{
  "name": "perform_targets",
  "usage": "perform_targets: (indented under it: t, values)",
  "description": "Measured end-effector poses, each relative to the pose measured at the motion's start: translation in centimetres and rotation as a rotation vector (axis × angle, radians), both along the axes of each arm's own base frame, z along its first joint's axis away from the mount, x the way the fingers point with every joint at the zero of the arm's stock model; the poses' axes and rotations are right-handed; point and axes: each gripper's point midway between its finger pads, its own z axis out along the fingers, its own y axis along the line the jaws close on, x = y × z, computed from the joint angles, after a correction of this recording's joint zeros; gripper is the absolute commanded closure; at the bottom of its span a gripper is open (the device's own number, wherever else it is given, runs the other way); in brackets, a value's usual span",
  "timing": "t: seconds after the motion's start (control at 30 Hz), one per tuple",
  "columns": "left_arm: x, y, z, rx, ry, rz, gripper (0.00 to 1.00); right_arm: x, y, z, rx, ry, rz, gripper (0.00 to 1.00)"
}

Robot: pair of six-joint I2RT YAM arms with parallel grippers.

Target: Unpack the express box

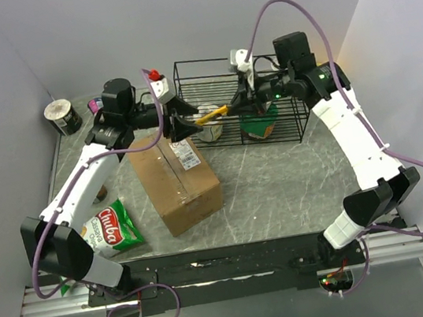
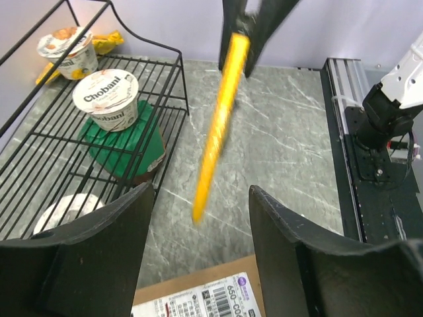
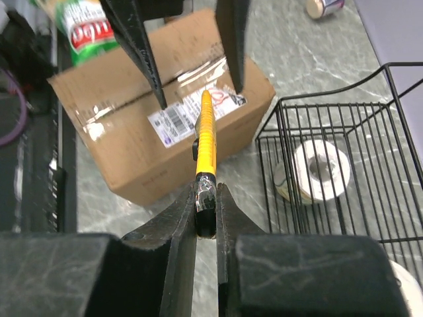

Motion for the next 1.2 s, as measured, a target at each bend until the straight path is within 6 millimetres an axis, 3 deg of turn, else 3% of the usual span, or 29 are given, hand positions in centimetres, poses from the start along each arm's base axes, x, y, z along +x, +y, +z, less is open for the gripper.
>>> perform_targets:
  t: [0.23,0.6,0.93,1.17,1.2]
  values:
    - [0.4,-1.6,-0.2,0.035,-0.006,-0.030,0.41,-0.9,1.7,-0.7,-0.044,-0.044,0.052,1.00]
    - [0.8,-1.6,-2.0,0.112,0.008,-0.041,0.59,-0.2,1.2,-1.0,-0.076,-0.066,0.016,1.00]
    - [1.0,-1.5,-2.6,0.141,0.001,-0.055,0.65,0.1,1.2,-1.0,-0.077,-0.071,-0.001,1.00]
    - [0.9,-1.5,-3.0,0.149,0.012,-0.060,0.79,0.1,1.3,-0.8,-0.066,-0.061,-0.007,1.00]
    - [0.9,-1.5,-3.0,0.151,0.011,-0.062,0.85,0.1,1.3,-0.8,-0.065,-0.059,-0.009,1.00]
